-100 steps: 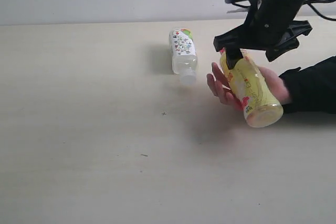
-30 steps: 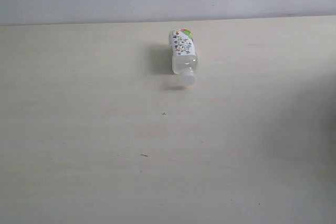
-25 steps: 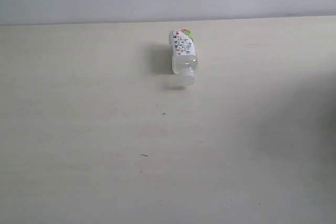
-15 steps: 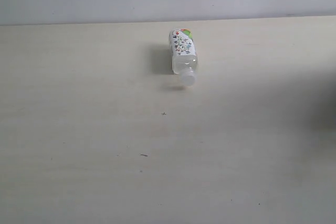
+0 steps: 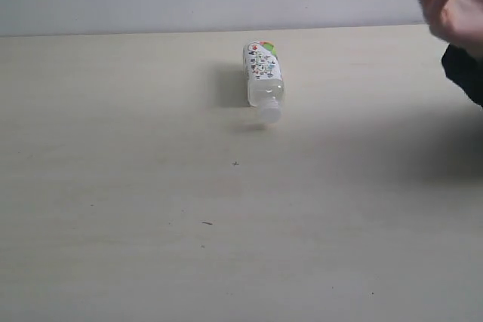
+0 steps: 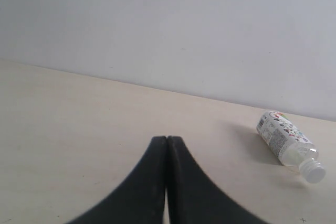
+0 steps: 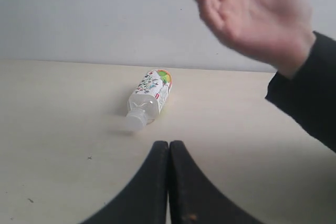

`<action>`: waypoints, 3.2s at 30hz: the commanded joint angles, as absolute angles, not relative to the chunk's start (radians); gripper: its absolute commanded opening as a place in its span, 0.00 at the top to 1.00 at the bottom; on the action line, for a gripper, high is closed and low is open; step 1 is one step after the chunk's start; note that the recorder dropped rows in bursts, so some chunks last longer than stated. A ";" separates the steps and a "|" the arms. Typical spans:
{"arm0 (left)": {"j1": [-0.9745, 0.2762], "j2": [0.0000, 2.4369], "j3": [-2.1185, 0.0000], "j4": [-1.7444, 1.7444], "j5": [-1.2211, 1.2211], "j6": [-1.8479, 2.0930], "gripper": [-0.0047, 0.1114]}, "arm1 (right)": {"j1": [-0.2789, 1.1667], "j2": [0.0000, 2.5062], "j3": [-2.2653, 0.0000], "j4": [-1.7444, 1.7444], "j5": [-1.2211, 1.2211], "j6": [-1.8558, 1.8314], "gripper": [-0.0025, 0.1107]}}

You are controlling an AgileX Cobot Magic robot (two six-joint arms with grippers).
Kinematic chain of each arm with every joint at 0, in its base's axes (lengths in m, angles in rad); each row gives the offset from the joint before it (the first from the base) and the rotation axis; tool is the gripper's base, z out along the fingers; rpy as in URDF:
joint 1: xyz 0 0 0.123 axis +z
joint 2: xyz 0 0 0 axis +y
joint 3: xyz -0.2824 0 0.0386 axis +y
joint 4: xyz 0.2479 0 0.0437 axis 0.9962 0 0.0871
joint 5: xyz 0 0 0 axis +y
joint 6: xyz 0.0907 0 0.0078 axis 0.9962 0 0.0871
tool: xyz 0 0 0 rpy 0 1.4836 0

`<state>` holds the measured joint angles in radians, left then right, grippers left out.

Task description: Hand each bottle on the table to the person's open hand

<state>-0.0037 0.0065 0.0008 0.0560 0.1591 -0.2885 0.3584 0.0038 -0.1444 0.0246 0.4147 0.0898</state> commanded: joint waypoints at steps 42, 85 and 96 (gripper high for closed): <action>-0.001 1.203 -1.141 0.276 0.746 -0.208 0.95 | 0.354 0.000 -0.138 0.027 0.408 0.084 0.98; -0.512 2.425 -2.261 -0.084 1.027 -0.370 0.33 | 0.354 0.000 -0.138 0.027 0.408 0.084 0.98; -0.512 2.427 -2.263 -0.102 0.971 -0.260 0.61 | 0.354 0.000 -0.138 0.027 0.408 0.084 0.98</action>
<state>-0.5095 2.4290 -2.2547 -0.0915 0.9964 -0.2681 0.3584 0.0038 -0.1444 0.0272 0.4147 0.0898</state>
